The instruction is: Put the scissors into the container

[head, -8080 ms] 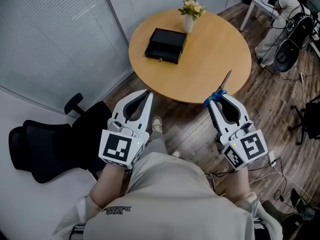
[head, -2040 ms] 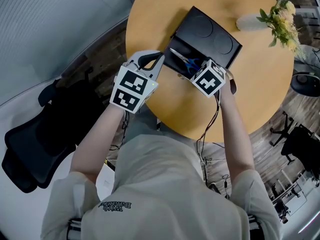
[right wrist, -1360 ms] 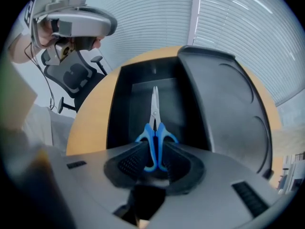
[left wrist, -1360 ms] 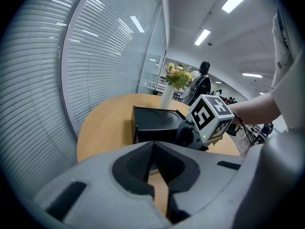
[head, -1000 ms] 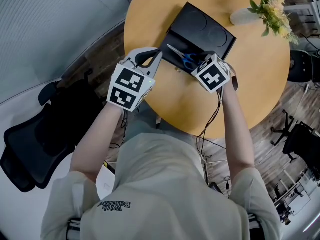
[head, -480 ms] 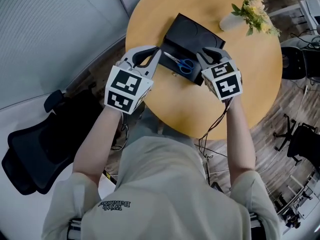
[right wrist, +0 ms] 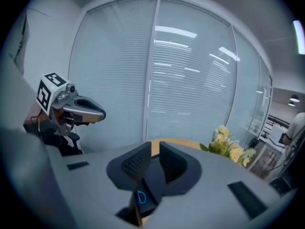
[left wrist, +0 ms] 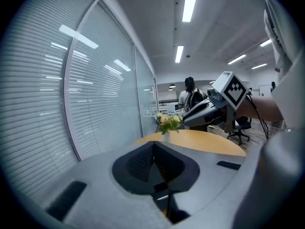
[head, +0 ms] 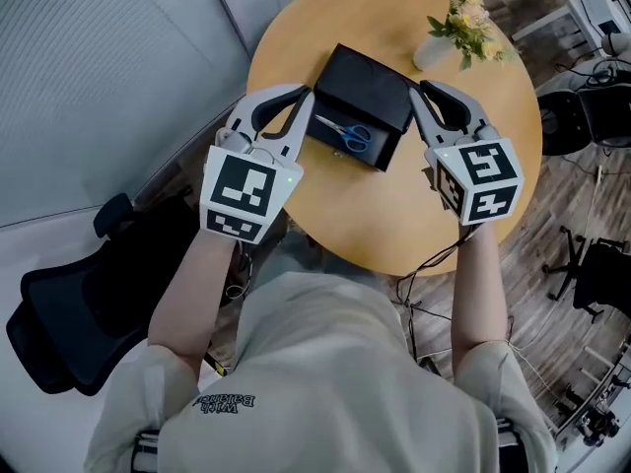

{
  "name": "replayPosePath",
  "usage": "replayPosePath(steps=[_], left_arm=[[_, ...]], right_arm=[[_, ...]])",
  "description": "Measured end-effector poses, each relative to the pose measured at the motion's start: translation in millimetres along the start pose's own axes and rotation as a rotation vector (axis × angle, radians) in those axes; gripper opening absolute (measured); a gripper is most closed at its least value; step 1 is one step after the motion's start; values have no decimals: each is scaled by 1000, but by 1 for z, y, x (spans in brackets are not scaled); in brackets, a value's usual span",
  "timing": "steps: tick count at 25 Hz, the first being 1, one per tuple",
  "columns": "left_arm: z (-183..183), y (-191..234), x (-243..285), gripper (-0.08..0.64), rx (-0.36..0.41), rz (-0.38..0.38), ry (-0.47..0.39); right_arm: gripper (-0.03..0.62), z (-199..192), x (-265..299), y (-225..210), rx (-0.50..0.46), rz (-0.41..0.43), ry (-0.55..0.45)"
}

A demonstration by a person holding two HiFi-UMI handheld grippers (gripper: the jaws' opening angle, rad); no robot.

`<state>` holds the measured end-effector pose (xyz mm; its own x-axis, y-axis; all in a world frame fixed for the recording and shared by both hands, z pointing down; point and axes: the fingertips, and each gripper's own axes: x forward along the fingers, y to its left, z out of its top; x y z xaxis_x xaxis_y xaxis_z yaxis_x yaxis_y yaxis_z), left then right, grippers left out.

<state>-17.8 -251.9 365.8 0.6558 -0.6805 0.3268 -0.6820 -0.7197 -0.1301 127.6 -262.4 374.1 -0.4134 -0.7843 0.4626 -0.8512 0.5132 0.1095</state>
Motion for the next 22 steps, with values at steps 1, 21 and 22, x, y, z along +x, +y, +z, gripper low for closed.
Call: replayPosePath(steps=[1, 21, 22], left_arm=[[12, 0, -5, 21, 12, 14, -27], [113, -31, -81, 21, 15, 60, -275], [113, -32, -83, 21, 17, 59, -275]], right_arm=[[67, 8, -9, -1, 3, -13, -28], [54, 95, -145, 42, 12, -119, -409], [54, 95, -148, 45, 15, -118, -417]])
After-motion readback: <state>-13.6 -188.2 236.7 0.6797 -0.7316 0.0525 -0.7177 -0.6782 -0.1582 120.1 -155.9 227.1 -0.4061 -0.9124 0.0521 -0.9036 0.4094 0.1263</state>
